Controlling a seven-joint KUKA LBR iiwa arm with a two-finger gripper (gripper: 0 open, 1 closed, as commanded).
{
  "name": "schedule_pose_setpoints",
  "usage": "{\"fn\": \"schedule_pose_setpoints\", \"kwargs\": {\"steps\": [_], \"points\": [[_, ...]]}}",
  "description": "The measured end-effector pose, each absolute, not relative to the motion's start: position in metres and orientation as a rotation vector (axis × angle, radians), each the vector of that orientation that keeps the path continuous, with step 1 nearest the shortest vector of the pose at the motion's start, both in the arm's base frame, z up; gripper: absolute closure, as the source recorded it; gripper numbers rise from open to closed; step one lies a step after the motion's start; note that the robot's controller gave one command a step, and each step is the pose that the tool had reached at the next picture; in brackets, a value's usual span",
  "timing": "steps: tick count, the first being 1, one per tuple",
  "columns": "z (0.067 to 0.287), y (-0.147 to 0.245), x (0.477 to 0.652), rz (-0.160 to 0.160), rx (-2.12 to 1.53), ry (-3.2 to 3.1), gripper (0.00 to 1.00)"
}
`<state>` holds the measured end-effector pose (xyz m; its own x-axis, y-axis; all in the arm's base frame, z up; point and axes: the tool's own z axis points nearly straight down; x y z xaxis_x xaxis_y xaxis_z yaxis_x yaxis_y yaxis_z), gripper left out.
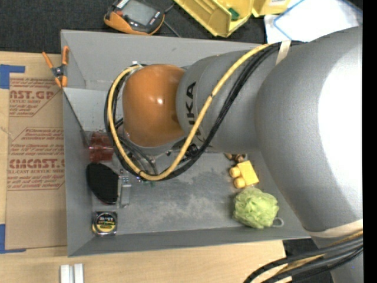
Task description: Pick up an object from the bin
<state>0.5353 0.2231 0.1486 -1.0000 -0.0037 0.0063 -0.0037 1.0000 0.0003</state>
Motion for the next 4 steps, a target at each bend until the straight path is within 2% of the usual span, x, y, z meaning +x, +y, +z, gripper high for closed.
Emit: {"fn": "schedule_pose_setpoints", "kwargs": {"steps": [1,2,3,4], "points": [[0.153,0.222,0.537,-0.003,0.001,-3.142,0.00],[0.070,0.245,0.522,-0.002,-0.397,-3.112,0.00],[0.132,0.247,0.529,-0.005,0.178,-3.140,0.00],[0.099,0.244,0.531,0.001,-0.860,-3.018,0.00]]}}
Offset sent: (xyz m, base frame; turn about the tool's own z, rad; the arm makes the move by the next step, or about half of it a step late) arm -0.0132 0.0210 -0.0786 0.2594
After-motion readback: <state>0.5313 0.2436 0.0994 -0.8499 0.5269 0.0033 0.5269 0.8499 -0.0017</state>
